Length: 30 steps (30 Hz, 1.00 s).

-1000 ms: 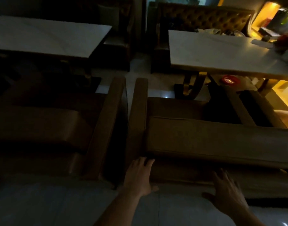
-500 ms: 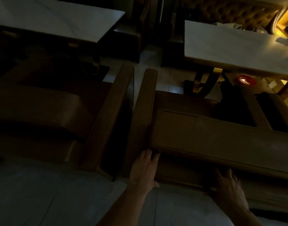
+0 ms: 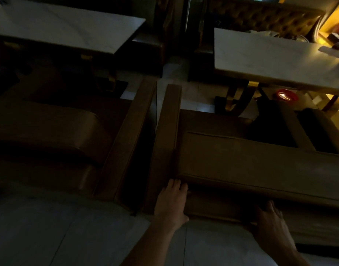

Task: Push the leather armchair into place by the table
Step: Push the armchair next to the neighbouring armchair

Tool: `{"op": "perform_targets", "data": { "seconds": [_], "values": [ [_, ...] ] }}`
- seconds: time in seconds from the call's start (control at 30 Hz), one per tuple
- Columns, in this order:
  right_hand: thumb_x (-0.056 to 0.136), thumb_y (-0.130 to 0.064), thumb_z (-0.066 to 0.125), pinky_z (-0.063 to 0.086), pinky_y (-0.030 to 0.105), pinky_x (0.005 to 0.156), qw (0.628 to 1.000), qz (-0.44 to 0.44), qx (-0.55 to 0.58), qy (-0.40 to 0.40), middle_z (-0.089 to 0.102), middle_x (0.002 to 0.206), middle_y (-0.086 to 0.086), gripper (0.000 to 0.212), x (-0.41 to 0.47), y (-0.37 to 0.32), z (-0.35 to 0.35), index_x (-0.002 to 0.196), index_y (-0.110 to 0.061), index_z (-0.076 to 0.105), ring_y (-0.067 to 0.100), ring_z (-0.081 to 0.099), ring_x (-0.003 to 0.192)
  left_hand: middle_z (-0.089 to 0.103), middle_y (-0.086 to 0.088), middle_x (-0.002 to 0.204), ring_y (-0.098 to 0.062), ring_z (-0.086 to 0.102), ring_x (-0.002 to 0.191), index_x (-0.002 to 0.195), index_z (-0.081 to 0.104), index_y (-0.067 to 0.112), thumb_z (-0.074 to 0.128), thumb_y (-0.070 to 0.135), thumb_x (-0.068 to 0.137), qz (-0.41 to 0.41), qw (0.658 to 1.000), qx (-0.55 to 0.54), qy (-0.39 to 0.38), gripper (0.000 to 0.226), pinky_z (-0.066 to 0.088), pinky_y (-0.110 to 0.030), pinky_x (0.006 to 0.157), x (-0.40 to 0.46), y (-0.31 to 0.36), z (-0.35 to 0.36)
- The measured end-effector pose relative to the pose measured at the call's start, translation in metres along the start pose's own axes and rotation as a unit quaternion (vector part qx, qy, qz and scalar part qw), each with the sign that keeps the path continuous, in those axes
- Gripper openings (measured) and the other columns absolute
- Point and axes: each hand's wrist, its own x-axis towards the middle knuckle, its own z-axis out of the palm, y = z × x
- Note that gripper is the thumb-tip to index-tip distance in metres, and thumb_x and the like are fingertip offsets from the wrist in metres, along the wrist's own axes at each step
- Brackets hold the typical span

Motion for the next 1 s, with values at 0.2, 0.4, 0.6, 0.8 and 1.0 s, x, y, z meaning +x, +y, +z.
{"op": "perform_targets", "data": {
  "seconds": [0.2,0.4,0.6,0.8,1.0],
  "values": [
    [0.082,-0.045,0.071,0.038,0.048,0.109,1.000,-0.002,0.008,-0.018,0.031,0.144,0.009,0.069,-0.013,0.000,0.000,0.143,-0.036,0.039,0.033,0.033,0.136,0.035,-0.002,0.143,-0.023,0.031,0.132,0.139,0.037,0.023,0.087,0.039,0.067,0.005,1.000,0.001,-0.018,0.089,0.041,-0.041,0.103,-0.016,-0.001,0.002],
    [0.079,-0.049,0.073,0.035,0.049,0.112,0.999,0.004,0.003,-0.050,0.026,0.149,0.011,0.077,-0.008,-0.002,-0.005,0.145,-0.036,0.036,0.034,0.029,0.141,0.032,-0.003,0.149,-0.025,0.027,0.137,0.145,0.033,0.023,0.087,0.034,0.068,0.003,0.999,-0.001,-0.047,0.094,0.040,-0.043,0.105,-0.009,-0.004,0.001],
    [0.083,-0.051,0.067,0.025,0.050,0.118,0.996,0.011,0.013,-0.084,0.009,0.157,0.010,0.083,0.003,-0.008,-0.012,0.150,-0.040,0.021,0.034,0.013,0.147,0.034,-0.002,0.148,-0.024,0.028,0.135,0.144,0.034,0.025,0.088,0.035,0.067,0.013,0.998,0.001,-0.064,0.095,0.038,-0.043,0.105,0.000,-0.010,-0.003],
    [0.084,-0.049,0.066,0.028,0.050,0.117,0.996,0.012,0.026,-0.081,0.012,0.154,0.011,0.073,0.016,-0.027,-0.017,0.147,-0.043,0.028,0.034,0.018,0.146,0.032,-0.002,0.150,-0.025,0.028,0.137,0.145,0.033,0.025,0.089,0.032,0.066,0.000,0.998,0.002,-0.059,0.096,0.039,-0.042,0.106,0.015,-0.027,-0.016],
    [0.087,-0.048,0.064,0.026,0.048,0.118,0.993,0.036,0.034,-0.105,0.004,0.157,0.016,0.081,0.024,-0.044,-0.022,0.151,-0.041,0.016,0.038,0.014,0.146,0.029,-0.002,0.152,-0.024,0.025,0.140,0.146,0.032,0.024,0.088,0.030,0.067,-0.015,0.999,-0.004,-0.047,0.097,0.039,-0.040,0.107,0.026,-0.038,-0.021]
  ]
}}
